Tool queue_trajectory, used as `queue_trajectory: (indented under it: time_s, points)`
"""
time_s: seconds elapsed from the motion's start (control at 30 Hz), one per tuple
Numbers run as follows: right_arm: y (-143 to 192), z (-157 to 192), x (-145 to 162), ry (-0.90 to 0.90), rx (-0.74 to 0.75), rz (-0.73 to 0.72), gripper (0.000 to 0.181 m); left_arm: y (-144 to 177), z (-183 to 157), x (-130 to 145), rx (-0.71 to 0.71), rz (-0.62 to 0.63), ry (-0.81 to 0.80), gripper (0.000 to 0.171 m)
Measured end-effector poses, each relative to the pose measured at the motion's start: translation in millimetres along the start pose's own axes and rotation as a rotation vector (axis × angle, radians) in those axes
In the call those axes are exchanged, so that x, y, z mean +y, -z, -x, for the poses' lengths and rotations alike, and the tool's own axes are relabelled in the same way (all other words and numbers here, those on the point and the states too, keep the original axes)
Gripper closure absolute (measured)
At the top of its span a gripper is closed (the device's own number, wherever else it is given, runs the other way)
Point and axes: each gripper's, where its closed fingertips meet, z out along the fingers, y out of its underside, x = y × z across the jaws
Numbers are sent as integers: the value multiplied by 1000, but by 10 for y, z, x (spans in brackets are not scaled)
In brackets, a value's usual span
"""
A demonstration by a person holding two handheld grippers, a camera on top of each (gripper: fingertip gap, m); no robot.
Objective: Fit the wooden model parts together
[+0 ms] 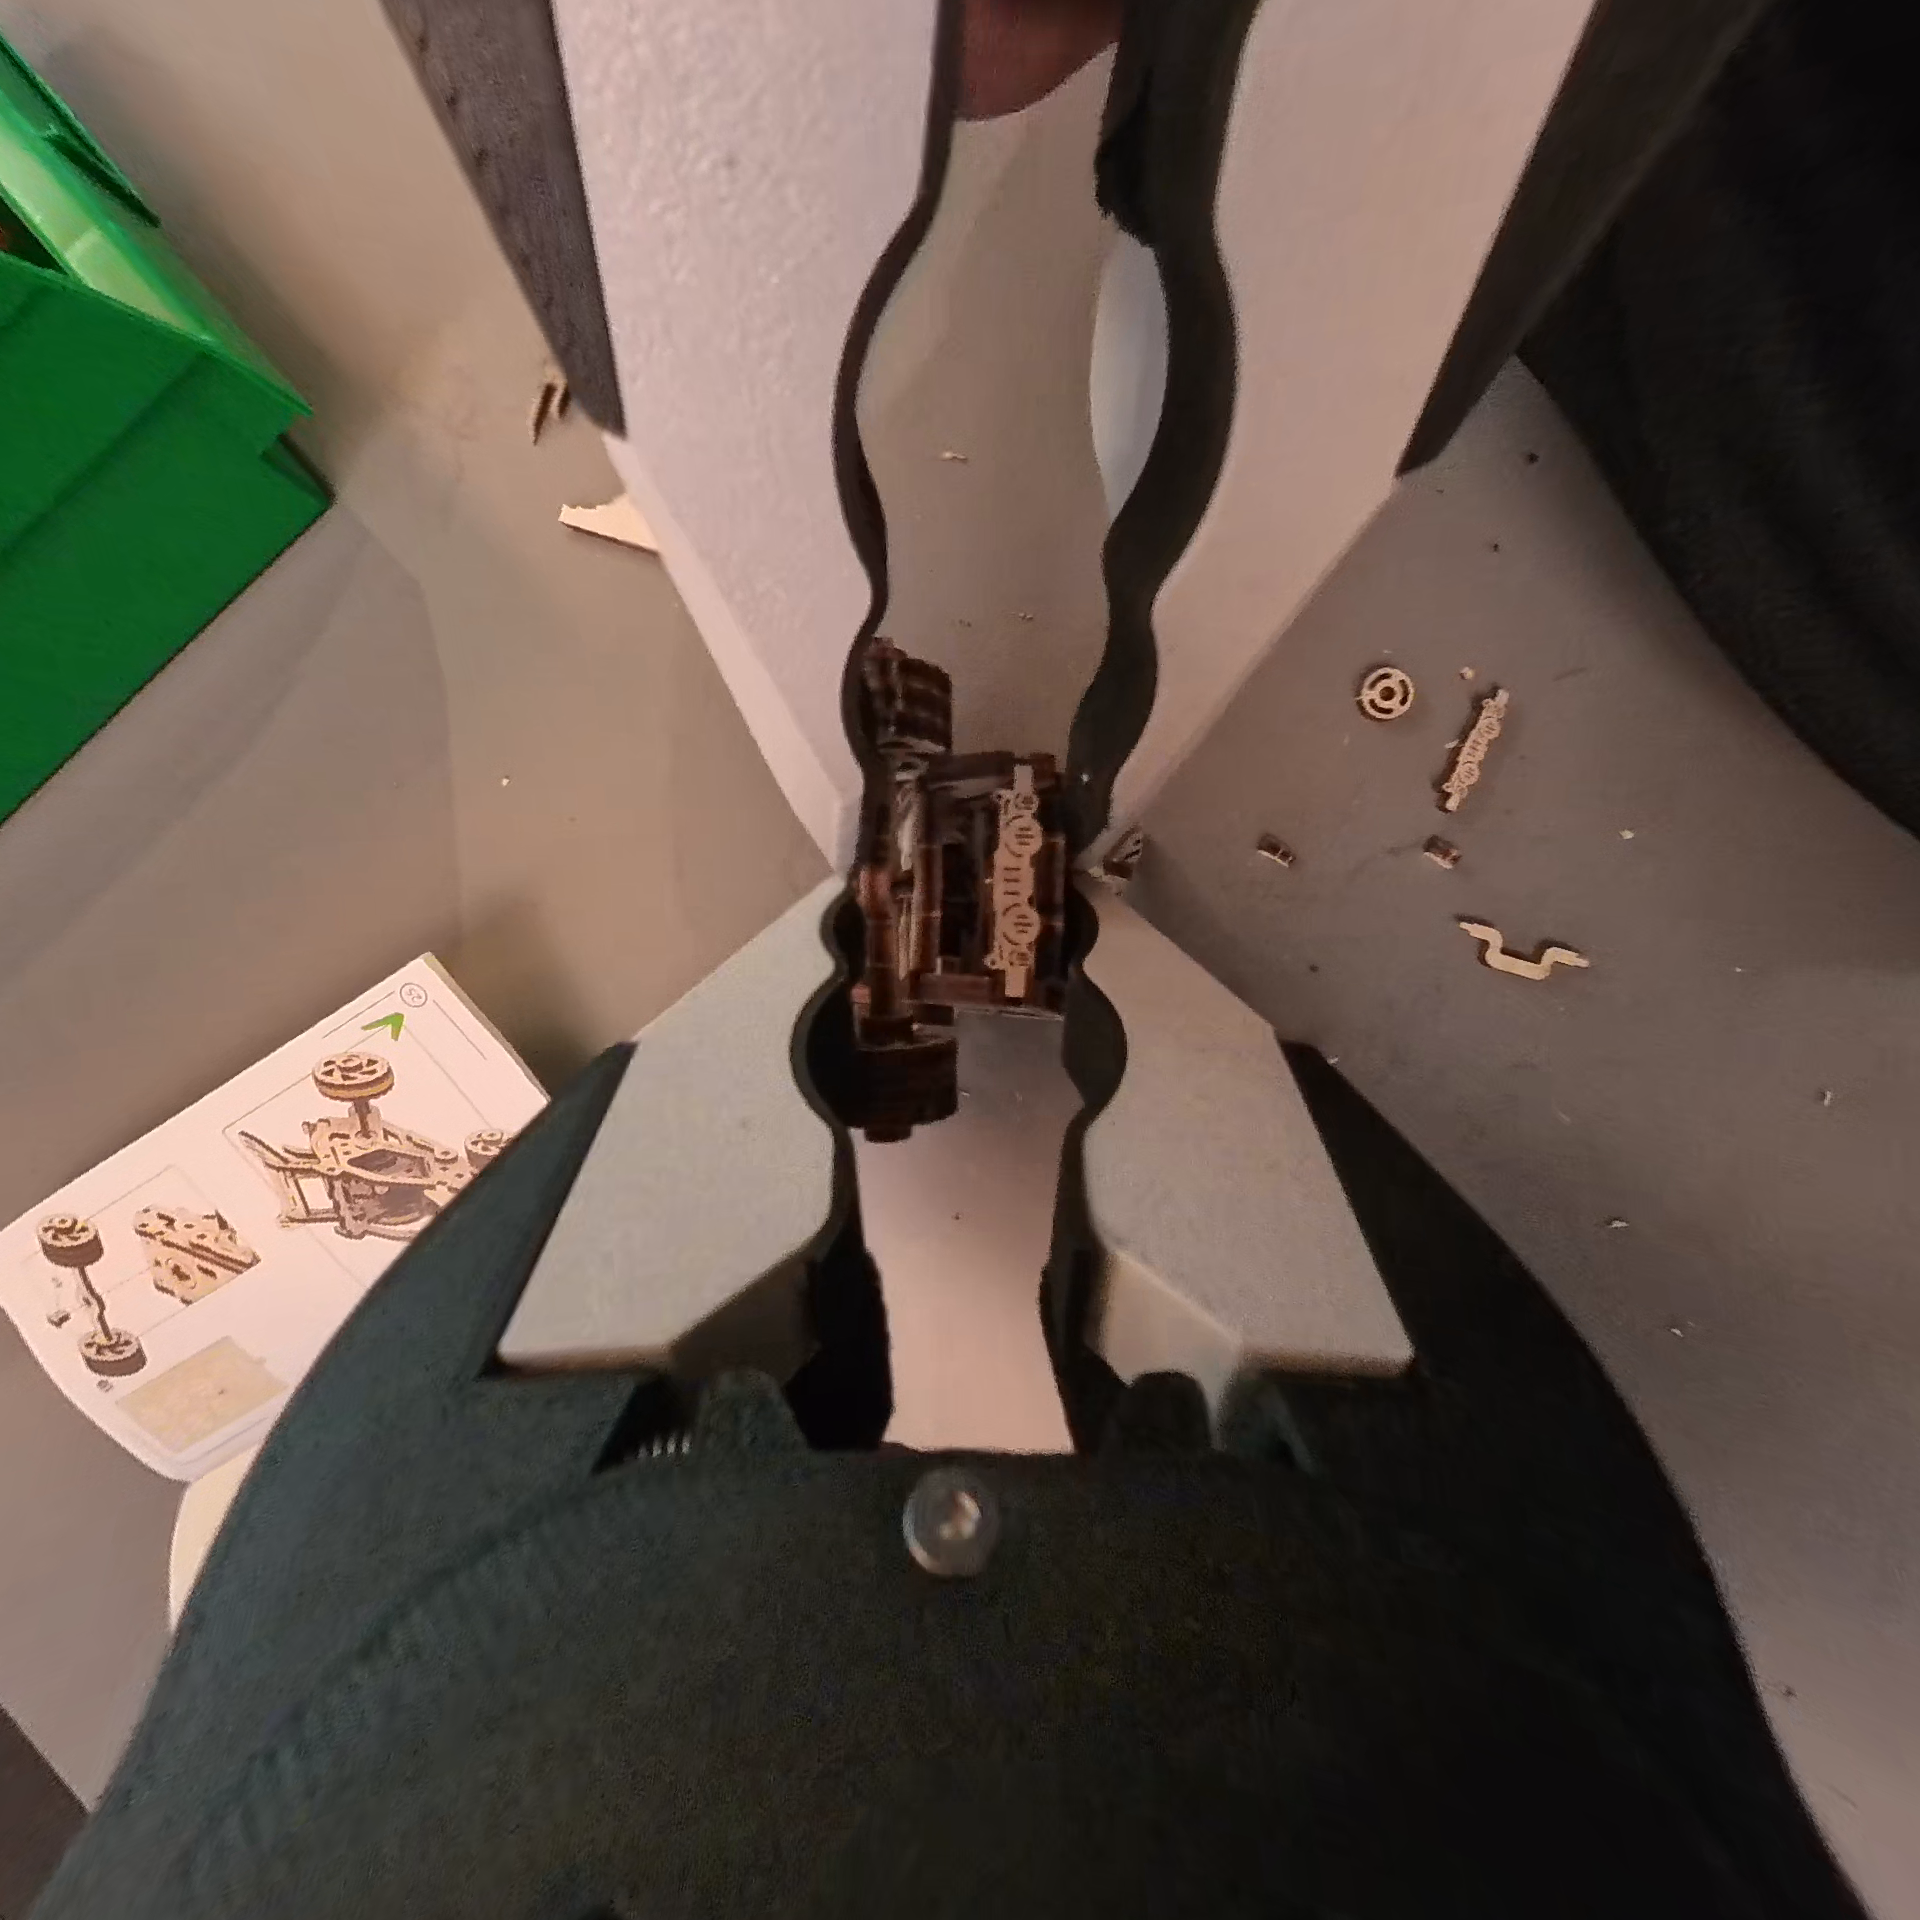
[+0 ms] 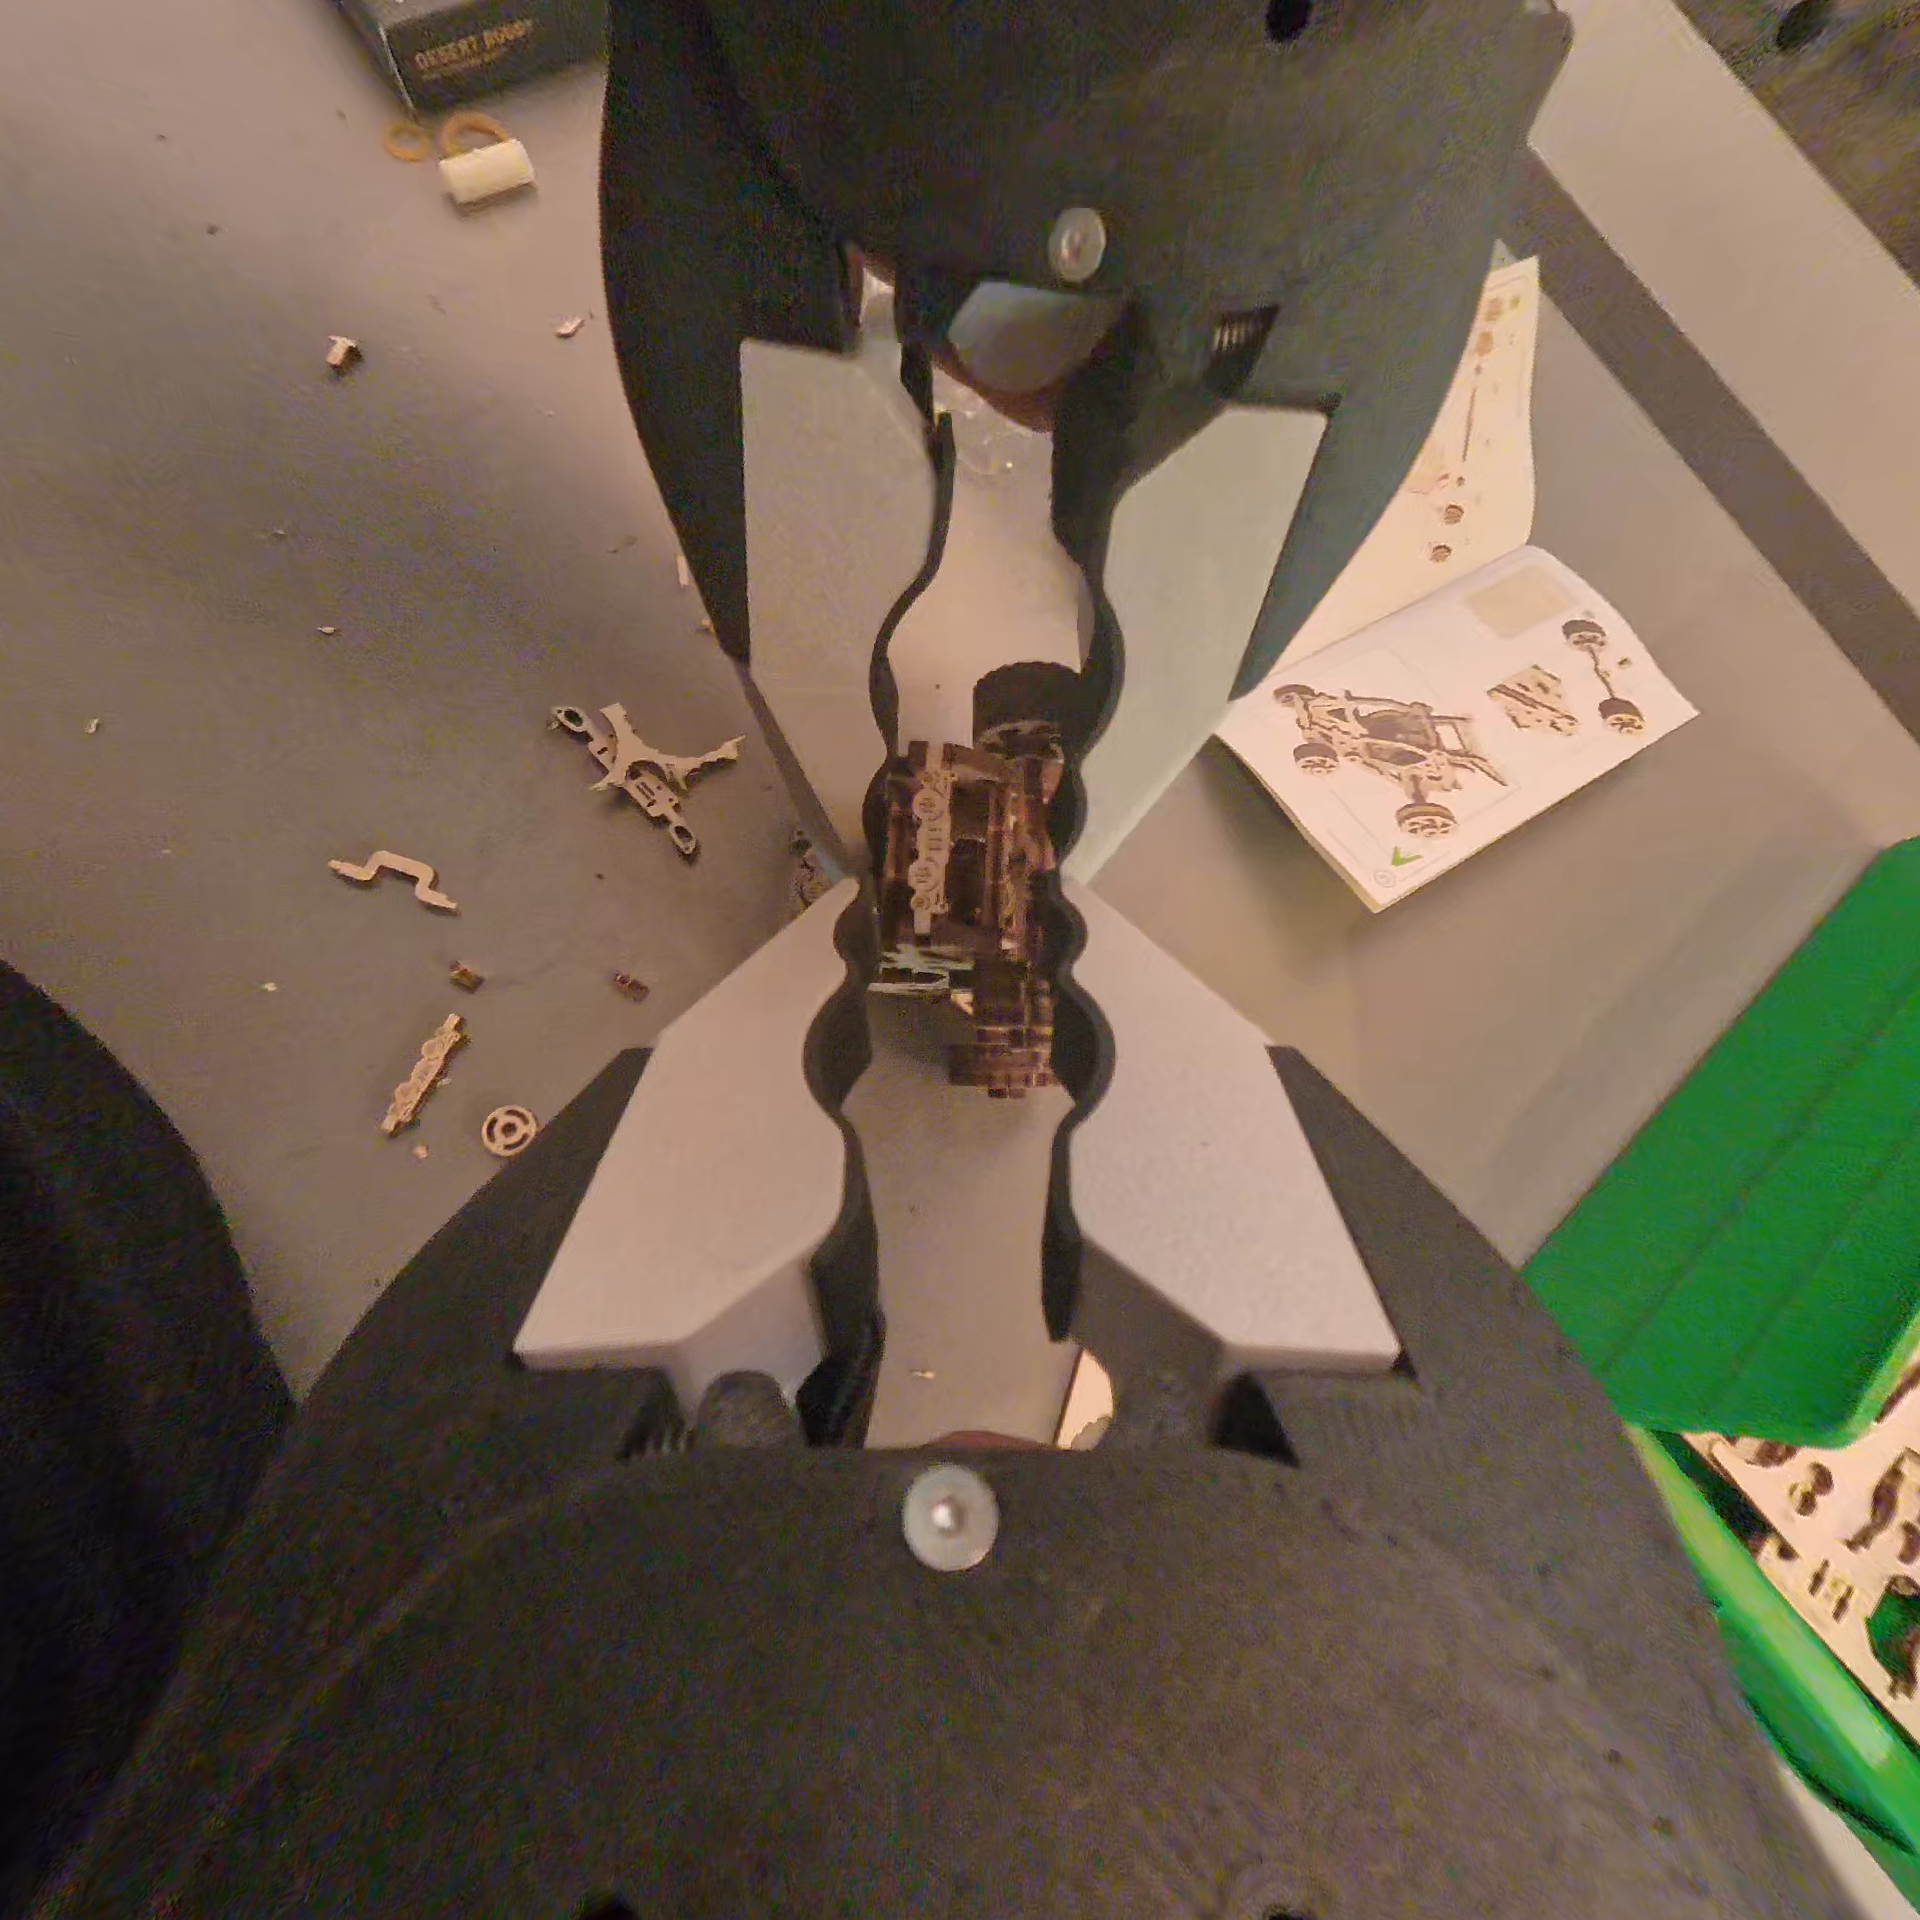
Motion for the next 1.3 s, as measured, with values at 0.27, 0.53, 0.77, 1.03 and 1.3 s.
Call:
queue_trajectory:
  time_s: [0.27,0.53,0.77,1.03,1.3]
  points:
    - [-4,-2,-8,8,-17,-2,152,2,-4,4,5,-21,5,139]
    - [17,1,-24,-59,-71,-43,151,-7,6,-1,-17,-27,-2,139]
    - [125,-5,-34,-146,-129,-110,145,-14,-2,-16,-16,-34,-8,139]
    - [279,-88,-19,-250,-158,-207,141,-13,0,-15,-11,-32,2,139]
    - [242,-140,132,-302,-177,-183,165,-15,-5,-22,-9,-36,7,139]
